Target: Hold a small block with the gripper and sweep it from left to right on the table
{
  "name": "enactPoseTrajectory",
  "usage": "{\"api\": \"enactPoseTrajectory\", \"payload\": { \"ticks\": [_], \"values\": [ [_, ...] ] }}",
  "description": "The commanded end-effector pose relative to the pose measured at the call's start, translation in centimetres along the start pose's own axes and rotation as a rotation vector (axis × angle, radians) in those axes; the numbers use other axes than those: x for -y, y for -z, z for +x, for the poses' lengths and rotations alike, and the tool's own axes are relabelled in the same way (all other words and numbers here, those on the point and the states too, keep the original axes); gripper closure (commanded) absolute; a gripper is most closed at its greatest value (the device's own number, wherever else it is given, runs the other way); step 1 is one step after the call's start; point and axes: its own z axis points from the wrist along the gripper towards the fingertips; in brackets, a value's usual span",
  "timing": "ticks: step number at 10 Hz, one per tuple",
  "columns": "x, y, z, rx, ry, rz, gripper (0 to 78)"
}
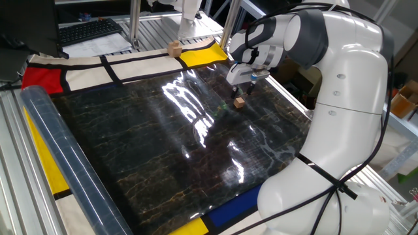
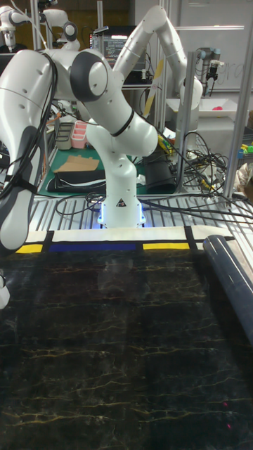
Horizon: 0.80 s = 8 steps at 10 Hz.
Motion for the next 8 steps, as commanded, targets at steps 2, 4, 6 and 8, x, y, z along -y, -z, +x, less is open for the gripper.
{"api": "enactPoseTrajectory", "payload": {
  "ticks": [2,4,6,8],
  "values": [
    [0.1,0.1,-0.1,0.002,-0.001,0.004,0.0],
    [-0.1,-1.2,-0.1,-0.003,0.0,0.003,0.0],
    [-0.2,-1.5,-0.1,-0.011,-0.001,0.004,0.0],
    [-0.3,-1.4,-0.1,-0.014,-0.002,0.007,0.0]
  ]
}}
